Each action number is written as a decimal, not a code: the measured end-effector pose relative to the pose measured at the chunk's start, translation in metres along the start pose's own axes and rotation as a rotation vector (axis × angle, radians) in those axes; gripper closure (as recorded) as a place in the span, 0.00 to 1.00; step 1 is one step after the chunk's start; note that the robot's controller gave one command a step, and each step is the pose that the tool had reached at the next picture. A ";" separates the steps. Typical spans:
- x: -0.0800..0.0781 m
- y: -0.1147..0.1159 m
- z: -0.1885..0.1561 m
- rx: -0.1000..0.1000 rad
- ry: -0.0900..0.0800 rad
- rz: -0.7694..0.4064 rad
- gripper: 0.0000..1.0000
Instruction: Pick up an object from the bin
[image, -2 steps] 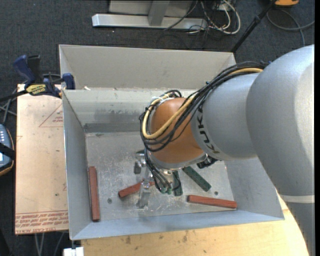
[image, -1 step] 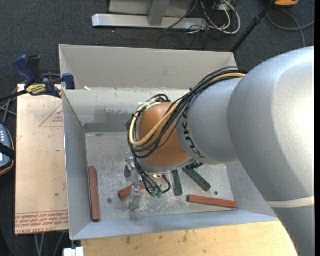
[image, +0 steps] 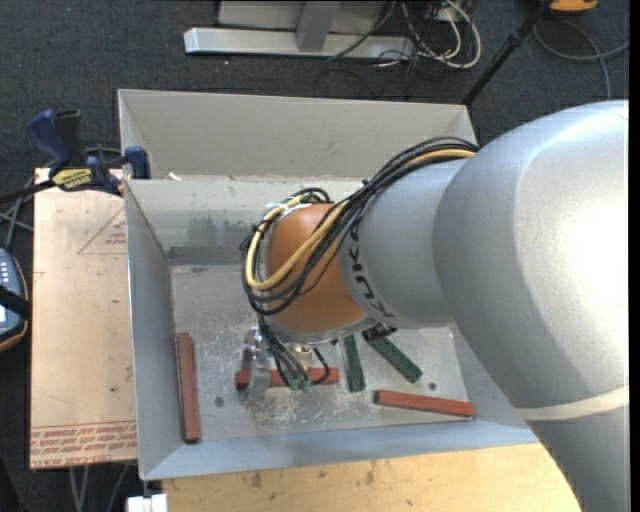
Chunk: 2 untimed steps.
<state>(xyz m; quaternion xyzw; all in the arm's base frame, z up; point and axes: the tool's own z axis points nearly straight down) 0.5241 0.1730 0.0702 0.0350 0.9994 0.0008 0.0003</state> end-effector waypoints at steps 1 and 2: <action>0.000 0.000 0.000 0.000 0.000 0.000 1.00; -0.007 0.008 -0.039 0.004 0.008 -0.020 1.00</action>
Offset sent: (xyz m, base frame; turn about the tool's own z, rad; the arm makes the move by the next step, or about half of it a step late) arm 0.0374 0.0321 0.1623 -0.0750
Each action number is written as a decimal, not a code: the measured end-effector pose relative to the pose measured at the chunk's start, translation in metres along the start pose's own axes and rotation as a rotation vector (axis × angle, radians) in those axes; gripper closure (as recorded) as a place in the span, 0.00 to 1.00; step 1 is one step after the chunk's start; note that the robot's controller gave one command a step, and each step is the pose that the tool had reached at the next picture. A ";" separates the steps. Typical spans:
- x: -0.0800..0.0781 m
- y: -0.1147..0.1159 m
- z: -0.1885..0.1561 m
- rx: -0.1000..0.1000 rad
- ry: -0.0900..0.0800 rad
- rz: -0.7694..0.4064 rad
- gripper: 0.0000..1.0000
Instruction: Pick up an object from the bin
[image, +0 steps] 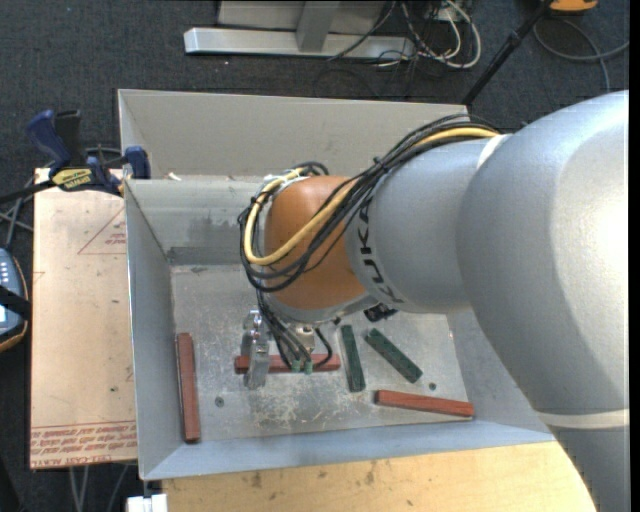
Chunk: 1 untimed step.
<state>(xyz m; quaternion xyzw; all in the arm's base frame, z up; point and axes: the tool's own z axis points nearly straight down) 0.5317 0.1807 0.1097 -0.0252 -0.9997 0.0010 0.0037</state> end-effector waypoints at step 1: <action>0.020 0.028 -0.049 -0.002 -0.008 0.004 1.00</action>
Offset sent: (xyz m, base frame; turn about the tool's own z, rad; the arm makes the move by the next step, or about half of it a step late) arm -0.0129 0.0261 0.0468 0.0388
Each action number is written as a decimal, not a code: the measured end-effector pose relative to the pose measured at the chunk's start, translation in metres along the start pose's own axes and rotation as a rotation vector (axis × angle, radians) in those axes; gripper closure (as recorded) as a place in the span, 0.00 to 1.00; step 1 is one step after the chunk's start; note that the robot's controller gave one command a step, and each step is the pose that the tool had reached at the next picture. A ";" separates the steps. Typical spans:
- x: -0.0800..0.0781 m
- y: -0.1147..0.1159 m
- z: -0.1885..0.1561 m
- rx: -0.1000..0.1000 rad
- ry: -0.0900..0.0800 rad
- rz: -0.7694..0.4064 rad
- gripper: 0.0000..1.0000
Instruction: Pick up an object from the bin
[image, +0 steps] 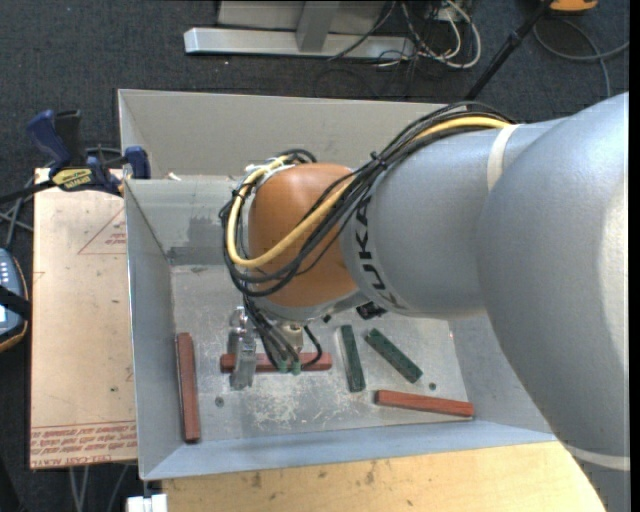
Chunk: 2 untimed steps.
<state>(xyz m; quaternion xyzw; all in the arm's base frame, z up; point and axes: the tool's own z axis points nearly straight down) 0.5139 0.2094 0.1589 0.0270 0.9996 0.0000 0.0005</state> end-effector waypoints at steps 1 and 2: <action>0.033 0.030 -0.039 -0.001 0.001 -0.004 1.00; 0.021 0.000 -0.054 -0.002 0.000 -0.004 1.00</action>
Offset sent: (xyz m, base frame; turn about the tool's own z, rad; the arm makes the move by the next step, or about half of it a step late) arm -0.0109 -0.0243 0.0599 0.0010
